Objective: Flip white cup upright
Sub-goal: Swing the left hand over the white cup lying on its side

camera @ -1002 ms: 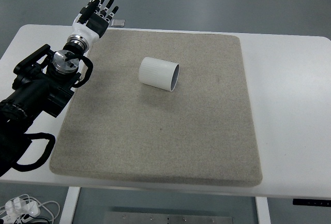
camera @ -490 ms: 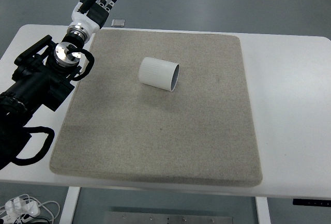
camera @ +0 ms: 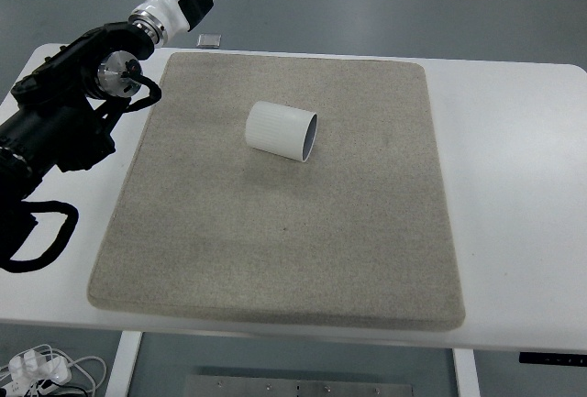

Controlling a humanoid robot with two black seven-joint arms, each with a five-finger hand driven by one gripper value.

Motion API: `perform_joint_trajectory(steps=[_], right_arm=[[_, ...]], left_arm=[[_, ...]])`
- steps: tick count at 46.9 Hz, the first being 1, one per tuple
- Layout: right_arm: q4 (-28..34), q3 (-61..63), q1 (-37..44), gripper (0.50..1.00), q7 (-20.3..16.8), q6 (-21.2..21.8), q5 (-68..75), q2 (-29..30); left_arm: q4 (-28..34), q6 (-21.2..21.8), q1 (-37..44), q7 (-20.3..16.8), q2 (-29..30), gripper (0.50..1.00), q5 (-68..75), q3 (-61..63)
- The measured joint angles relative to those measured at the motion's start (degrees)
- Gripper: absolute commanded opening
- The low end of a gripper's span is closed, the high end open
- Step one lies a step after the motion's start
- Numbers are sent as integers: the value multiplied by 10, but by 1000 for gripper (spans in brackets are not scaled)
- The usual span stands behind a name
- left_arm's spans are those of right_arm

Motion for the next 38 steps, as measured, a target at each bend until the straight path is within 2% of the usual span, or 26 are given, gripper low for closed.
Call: perform_joint_trajectory(steps=[11,21,28,38], right_arm=[[0,0,0,952,0,0,0,0],[0,0,0,952,0,0,0,0],[0,0,0,952,0,0,0,0],[0,0,0,952,0,0,0,0]], left_arm=[[-92,-12,-10,1,59,990,147,89],[-120,-59,-72,1,105,992,244,184],[-151,-65,-98,0,112,992,271,248],[-219,-78,-108,0,125,992,395,288]])
